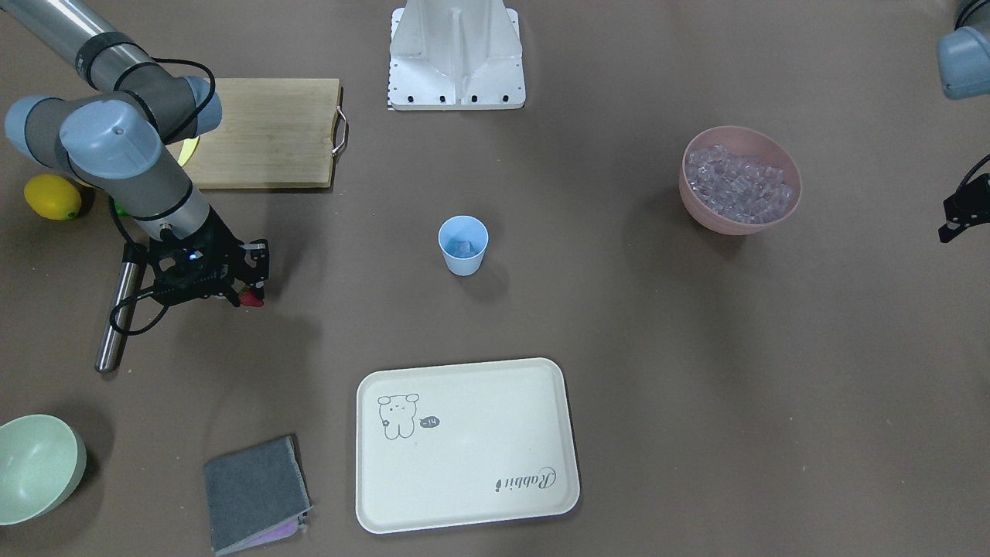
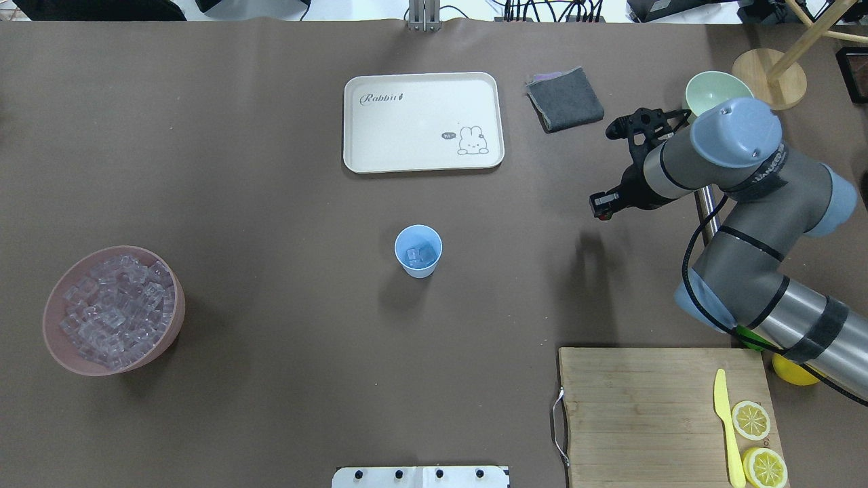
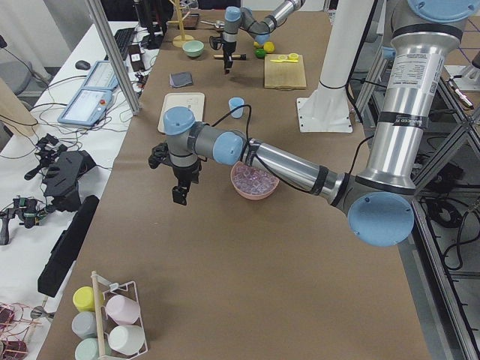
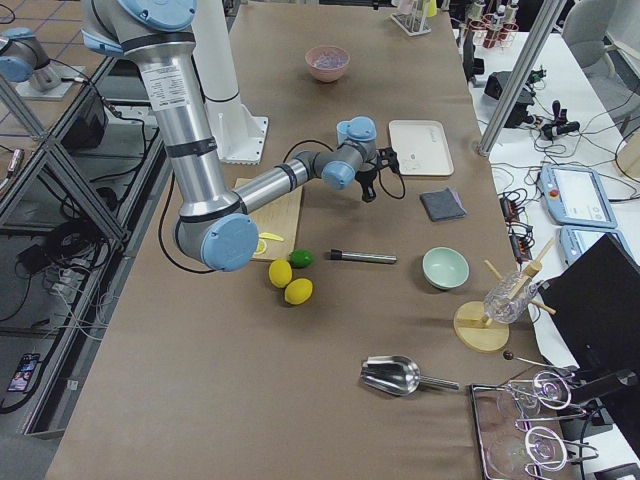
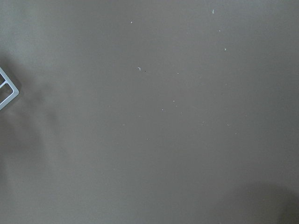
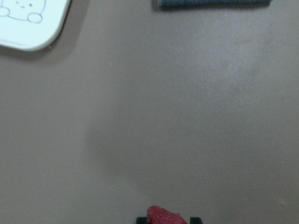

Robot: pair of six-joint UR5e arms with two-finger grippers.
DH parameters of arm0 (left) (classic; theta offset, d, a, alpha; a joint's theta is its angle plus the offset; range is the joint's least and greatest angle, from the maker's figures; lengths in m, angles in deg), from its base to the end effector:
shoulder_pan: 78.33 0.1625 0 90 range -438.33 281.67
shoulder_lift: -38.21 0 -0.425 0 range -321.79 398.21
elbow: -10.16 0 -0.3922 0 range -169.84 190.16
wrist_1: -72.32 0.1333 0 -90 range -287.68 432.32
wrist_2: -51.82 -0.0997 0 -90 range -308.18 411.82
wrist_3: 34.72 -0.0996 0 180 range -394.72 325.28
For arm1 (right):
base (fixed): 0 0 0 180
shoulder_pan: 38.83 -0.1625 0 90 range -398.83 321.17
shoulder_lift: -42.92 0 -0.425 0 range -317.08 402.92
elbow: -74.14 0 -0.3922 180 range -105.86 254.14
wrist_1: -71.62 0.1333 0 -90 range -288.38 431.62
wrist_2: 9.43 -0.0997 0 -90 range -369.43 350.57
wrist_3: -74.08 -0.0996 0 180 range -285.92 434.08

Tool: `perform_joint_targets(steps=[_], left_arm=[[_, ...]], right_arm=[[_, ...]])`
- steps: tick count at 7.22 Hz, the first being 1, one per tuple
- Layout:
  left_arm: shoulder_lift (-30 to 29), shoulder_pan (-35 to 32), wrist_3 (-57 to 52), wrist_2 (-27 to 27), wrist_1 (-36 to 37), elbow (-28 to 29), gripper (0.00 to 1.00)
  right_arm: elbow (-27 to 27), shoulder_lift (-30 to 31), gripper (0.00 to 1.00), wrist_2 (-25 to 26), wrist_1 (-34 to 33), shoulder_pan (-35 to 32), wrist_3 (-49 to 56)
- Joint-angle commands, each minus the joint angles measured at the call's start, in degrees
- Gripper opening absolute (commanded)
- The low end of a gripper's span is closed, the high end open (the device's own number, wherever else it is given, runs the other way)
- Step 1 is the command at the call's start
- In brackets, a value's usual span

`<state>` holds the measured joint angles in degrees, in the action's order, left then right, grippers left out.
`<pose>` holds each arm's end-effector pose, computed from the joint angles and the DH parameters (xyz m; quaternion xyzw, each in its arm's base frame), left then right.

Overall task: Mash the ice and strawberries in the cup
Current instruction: 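Carry the strawberry with the right gripper over the light-blue cup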

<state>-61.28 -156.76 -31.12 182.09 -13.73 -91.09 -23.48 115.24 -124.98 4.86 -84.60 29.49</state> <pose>0.0436 -0.5568 0.4868 0.0909 0.3557 0.1147 0.9231 -0.3657 -0.5051 0.3846 0.1453 -0.4245 -0.0881 0.8893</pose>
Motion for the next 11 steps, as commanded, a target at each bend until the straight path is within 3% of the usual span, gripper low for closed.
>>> perform_joint_targets(steps=[1, 2, 5, 6, 9, 11], left_arm=[[0.0, -0.4, 0.0, 0.07, 0.0, -0.26, 0.98], [0.43, -0.49, 0.0, 0.07, 0.0, -0.44, 0.98], [0.61, -0.41, 0.0, 0.15, 0.0, -0.7, 0.98], [0.96, -0.41, 0.09, 0.33, 0.0, -0.62, 0.98], [0.96, -0.23, 0.0, 0.68, 0.26, 0.35, 0.98], [2.09, -0.23, 0.0, 0.68, -0.09, 0.53, 0.98]], right_arm=[[-7.72, -2.25, 0.0, -2.49, -2.75, -1.78, -9.2], [-8.36, -5.58, 0.0, -1.1, -2.76, 0.92, -17.37], [-8.63, -11.14, 0.0, 16.7, -2.94, 15.41, -27.63], [-8.46, -12.72, 0.0, 19.8, -3.11, 18.5, -28.26], [-7.84, -18.78, 0.0, 24.92, -10.13, 21.95, -28.62], [-5.13, -20.98, 0.0, 26.33, -10.49, 22.48, -28.53]])
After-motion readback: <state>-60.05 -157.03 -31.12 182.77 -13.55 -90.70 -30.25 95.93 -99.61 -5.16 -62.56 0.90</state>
